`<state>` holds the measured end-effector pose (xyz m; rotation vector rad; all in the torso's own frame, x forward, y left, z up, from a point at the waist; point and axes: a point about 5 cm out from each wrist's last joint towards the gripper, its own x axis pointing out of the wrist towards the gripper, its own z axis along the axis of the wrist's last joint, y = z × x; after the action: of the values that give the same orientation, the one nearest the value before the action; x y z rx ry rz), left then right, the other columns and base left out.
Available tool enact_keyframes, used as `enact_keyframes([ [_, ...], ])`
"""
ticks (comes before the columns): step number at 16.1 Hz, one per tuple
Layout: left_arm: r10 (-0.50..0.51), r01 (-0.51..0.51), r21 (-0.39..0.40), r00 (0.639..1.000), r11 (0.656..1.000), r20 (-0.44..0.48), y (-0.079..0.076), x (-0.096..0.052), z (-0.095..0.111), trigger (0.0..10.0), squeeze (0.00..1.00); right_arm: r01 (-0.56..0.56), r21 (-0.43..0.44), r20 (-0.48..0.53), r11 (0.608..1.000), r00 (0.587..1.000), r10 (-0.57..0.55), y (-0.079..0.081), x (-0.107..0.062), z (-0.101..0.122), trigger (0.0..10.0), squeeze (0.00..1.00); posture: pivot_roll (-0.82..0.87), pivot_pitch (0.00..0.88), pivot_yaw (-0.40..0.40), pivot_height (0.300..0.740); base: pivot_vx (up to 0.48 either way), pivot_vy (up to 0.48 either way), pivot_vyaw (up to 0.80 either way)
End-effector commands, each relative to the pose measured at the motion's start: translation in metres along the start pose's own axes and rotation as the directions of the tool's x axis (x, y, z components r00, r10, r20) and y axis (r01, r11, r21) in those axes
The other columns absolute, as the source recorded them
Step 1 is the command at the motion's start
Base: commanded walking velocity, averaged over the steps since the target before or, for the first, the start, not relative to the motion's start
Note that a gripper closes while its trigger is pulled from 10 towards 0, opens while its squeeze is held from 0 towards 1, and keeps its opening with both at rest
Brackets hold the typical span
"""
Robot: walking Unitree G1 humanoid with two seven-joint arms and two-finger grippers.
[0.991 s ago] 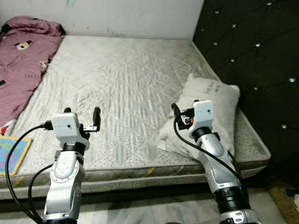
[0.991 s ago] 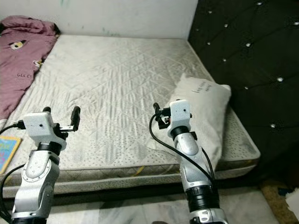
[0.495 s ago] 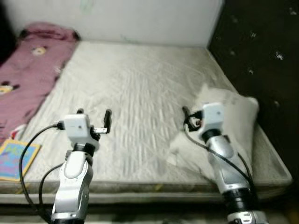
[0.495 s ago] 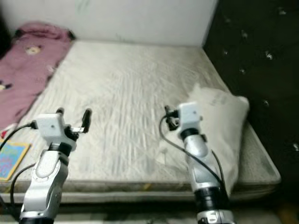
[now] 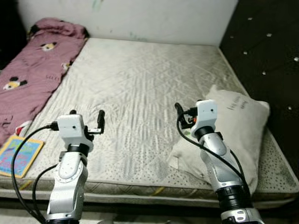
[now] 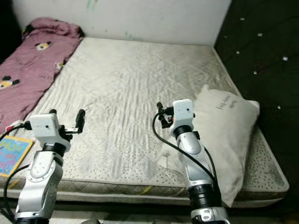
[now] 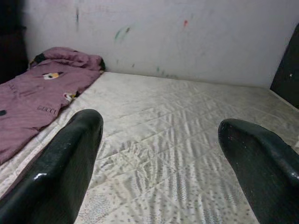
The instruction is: Clean up the room
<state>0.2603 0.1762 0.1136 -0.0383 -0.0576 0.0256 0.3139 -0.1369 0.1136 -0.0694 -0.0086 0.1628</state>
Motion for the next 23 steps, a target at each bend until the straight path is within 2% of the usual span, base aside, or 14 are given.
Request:
enact_keyframes([
  [1,-0.001,0.001,0.011,1.0,1.0,-0.007,0.0012,-0.0003,0.0,10.0,0.0,0.001,0.005,-0.01,1.0,1.0,-0.001,-0.0001,0.0,-0.0017,10.0,0.0,-0.08,0.0,-0.04,0.74,0.0,0.0,0.0],
  [23,-0.012,0.012,-0.015,1.0,1.0,-0.007,-0.0022,0.0004,0.0006,10.0,0.0,0.011,-0.004,-0.019,1.0,1.0,-0.011,-0.0029,0.0005,-0.0023,10.0,0.0,-0.08,0.0,-0.042,0.74,0.0,-0.296,0.0],
])
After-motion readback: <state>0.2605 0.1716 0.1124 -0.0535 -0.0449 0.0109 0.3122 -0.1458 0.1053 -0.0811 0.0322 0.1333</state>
